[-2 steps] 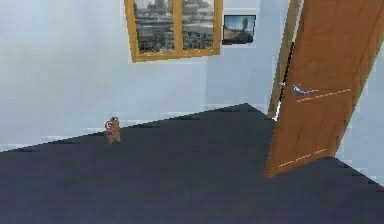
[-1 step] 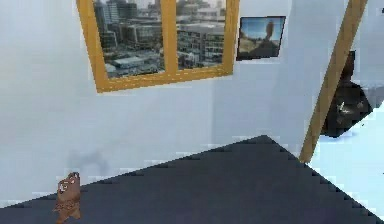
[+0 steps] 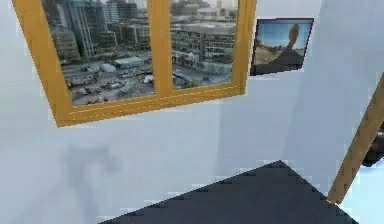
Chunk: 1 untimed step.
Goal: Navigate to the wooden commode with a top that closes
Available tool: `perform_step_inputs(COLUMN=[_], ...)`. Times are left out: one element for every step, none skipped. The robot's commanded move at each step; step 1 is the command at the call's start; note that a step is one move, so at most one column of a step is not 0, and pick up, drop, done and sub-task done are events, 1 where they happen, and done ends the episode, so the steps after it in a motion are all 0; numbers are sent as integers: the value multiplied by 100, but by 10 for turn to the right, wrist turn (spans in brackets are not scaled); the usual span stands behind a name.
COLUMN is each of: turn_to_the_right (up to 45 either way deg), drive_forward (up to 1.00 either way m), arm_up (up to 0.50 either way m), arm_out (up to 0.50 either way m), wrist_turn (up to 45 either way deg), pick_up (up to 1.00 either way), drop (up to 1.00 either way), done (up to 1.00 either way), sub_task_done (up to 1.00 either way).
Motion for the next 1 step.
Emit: perform_step_inputs(turn_to_the_right=[-210], drive_forward=[0], arm_up=[0], arm_out=[0], wrist_turn=[0], pick_up=[0], drop=[0], done=[0], sub_task_done=[0])
